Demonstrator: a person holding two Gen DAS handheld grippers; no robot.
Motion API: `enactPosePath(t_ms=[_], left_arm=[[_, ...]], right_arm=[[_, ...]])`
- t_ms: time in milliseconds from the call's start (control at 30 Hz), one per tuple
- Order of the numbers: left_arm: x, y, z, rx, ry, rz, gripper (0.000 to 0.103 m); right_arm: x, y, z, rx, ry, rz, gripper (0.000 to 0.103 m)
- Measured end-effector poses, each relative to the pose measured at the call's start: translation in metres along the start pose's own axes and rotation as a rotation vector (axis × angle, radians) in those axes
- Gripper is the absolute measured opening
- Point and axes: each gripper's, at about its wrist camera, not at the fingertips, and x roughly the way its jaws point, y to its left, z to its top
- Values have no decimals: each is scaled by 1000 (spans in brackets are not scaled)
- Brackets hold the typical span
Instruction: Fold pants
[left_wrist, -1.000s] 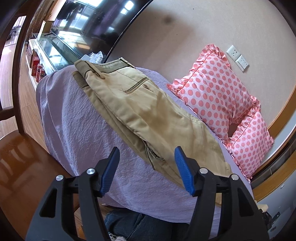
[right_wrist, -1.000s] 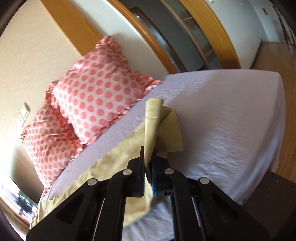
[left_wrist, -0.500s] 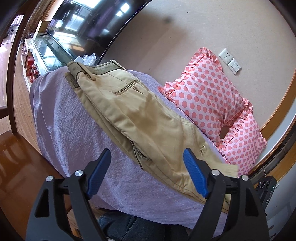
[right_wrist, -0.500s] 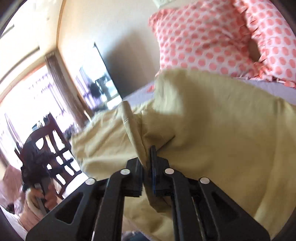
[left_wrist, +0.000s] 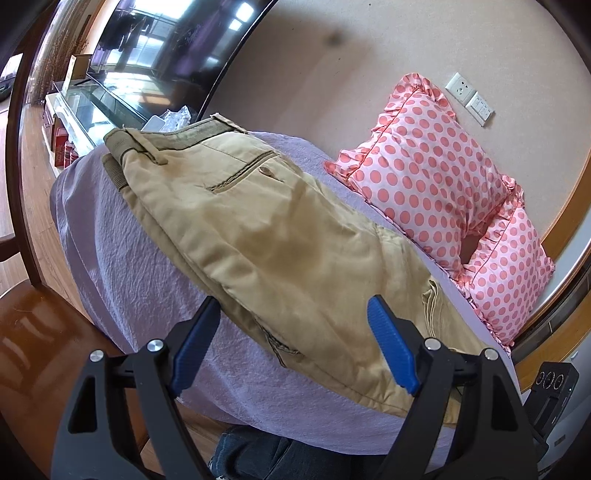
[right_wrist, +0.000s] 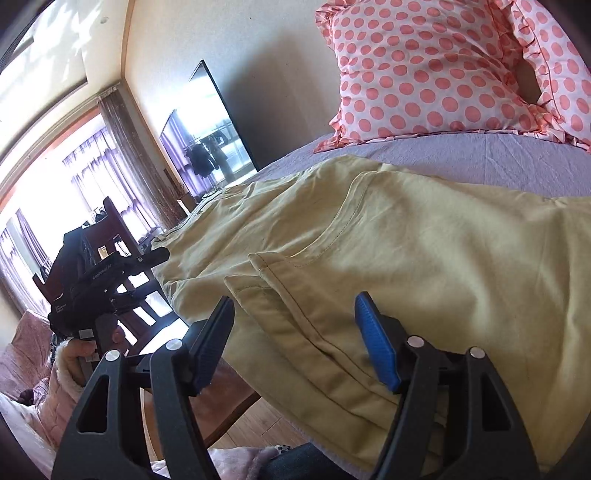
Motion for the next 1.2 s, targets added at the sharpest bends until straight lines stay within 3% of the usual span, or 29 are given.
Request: enactPosePath(t_ms=[300,467,567,600,700,767,867,967,1067,1167,1200], left_arm=[[6,20,34,-97,-27,45,81],[14,39,68,-136,-64,131,81],[23,46,79,-163,-38,140,75],[26,45,81,-165,-26,153,66],[28,48,84,-186,-15,183,25],[27,45,85,-176,-21,183,19],[22,16,88,-73,-55,246,14],[15,-39,94,85,-102,234,12],[13,-119,83,303,-127,159,11],[17,-206,46,535,-115,18,11],[18,-232,28,607,-102,-43,11]], right_arm=[[-2,0,-2,6,-11,11,70],[-4,-1,-3,16,-23,24,71],[-11,-6,-4,38,-48,42,71],[-15,-9,-4,47,-59,42,71],[-29,-18,-5,75,-94,31,73],[-40,-26,-7,92,-118,26,73],[-58,-37,-10,114,-156,7,73],[-80,-52,-12,147,-214,-22,73],[-110,-69,-14,192,-297,-63,73],[-143,-90,-22,254,-385,-135,73],[-153,-98,-25,279,-409,-160,80]])
